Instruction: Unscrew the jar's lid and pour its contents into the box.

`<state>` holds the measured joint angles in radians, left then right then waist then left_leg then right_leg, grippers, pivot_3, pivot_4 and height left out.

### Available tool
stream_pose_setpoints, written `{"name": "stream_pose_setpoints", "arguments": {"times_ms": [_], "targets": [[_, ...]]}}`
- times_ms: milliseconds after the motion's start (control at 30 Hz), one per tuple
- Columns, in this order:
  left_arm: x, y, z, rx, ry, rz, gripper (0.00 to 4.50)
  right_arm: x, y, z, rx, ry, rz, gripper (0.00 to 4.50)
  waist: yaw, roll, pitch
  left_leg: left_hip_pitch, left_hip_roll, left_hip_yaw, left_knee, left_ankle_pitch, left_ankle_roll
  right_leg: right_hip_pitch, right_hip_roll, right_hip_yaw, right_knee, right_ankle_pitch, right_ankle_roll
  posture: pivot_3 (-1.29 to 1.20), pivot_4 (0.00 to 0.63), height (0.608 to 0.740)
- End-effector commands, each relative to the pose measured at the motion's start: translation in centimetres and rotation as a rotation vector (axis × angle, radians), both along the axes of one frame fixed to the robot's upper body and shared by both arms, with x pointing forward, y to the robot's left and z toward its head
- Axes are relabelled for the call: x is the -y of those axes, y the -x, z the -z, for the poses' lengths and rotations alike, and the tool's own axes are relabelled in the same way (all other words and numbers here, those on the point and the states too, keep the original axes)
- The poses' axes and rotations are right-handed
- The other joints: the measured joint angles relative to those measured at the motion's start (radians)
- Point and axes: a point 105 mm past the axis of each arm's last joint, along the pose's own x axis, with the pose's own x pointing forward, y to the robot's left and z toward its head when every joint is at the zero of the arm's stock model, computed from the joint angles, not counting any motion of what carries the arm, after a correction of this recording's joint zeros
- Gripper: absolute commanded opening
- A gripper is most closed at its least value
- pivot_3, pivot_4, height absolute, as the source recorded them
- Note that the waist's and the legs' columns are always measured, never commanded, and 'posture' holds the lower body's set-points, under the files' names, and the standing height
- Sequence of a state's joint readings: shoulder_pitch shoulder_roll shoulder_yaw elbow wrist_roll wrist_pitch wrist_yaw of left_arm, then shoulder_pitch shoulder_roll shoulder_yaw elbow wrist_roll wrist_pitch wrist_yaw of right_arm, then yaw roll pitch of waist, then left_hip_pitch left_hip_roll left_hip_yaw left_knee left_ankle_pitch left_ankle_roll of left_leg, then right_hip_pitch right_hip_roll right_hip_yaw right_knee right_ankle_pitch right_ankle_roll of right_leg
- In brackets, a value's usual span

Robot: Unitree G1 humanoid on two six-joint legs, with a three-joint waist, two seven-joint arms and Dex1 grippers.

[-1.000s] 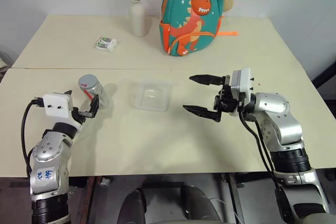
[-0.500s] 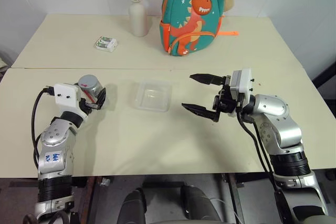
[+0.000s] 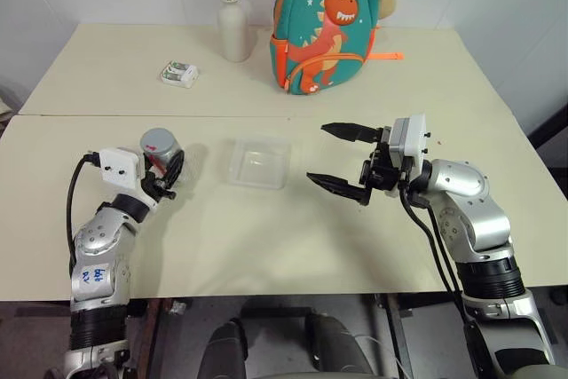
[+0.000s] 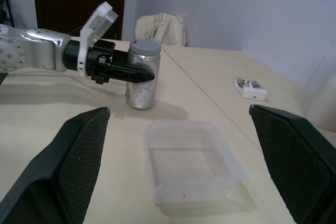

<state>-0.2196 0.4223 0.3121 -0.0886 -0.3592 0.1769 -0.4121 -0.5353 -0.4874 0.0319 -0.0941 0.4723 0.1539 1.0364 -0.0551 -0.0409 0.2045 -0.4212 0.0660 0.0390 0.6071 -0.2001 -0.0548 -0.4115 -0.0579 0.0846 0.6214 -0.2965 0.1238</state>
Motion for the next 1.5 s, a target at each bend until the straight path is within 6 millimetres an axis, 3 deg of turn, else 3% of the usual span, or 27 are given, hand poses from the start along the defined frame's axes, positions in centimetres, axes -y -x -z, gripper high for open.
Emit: {"name": "stream_pose_setpoints", "arguments": {"times_ms": [33, 167, 400, 533, 733, 1167, 1500], "targets": [[3.2, 2.8, -3.1, 0.019, -0.04, 0.285, 2.01, 0.0, 0.7, -1.4, 0.024, -0.021, -0.007, 4.5, -0.002, 0.0, 0.0, 0.0, 0.0, 0.0, -0.001, 0.0, 0.0, 0.0, 0.0, 0.0, 0.0, 0.0, 0.0, 0.0, 0.15, 0.74], [6.2, 5.2, -3.1, -0.11, -0.164, 0.576, 2.01, -1.1, 1.0, -2.5, -0.036, -0.043, -0.017, 4.5, -0.003, 0.0, 0.0, 0.001, 0.0, 0.001, -0.004, 0.0, 0.0, -0.001, 0.0, 0.0, -0.001, -0.004, -0.006, 0.0, 0.15, 0.74], [10.3, 3.9, -2.9, -0.181, -0.192, 0.773, 2.01, -5.8, 2.5, -3.4, -0.151, -0.06, -0.127, 4.5, -0.003, 0.0, 0.0, 0.001, 0.0, 0.001, -0.004, 0.0, 0.0, -0.002, 0.0, 0.001, -0.001, -0.006, -0.012, 0.0, 0.15, 0.74], [11.6, 3.2, -2.6, -0.181, -0.201, 0.819, 2.01, -7.6, 2.6, -3.5, -0.178, -0.038, -0.142, 4.5, -0.004, 0.0, 0.0, 0.0, 0.0, 0.001, -0.004, 0.0, 0.0, -0.003, 0.0, 0.002, -0.001, -0.005, -0.01, 0.0, 0.15, 0.74], [12.5, 2.8, -2.3, -0.174, -0.205, 0.844, 2.01, -8.8, 2.5, -3.5, -0.204, -0.018, -0.148, 4.5, -0.002, 0.0, 0.0, -0.001, 0.0, 0.001, -0.005, 0.0, 0.001, -0.005, 0.001, 0.001, 0.0, -0.001, 0.0, 0.0, 0.15, 0.74], [12.9, 3.2, -2.2, -0.153, -0.198, 0.849, 2.01, -8.7, 0.9, -2.6, -0.265, 0.025, -0.09, 4.5, -0.003, 0.0, 0.0, -0.001, 0.0, 0.001, -0.005, 0.0, 0.001, -0.005, 0.001, 0.001, 0.0, -0.001, 0.0, 0.0, 0.15, 0.74], [12.9, 3.2, -2.4, -0.143, -0.198, 0.841, 2.01, -8.8, 0.9, -2.3, -0.282, 0.037, -0.106, 4.5, -0.002, 0.0, 0.0, -0.001, 0.0, 0.001, -0.005, 0.0, 0.001, -0.005, 0.001, 0.001, 0.0, -0.001, 0.0, 0.0, 0.15, 0.74]]}}
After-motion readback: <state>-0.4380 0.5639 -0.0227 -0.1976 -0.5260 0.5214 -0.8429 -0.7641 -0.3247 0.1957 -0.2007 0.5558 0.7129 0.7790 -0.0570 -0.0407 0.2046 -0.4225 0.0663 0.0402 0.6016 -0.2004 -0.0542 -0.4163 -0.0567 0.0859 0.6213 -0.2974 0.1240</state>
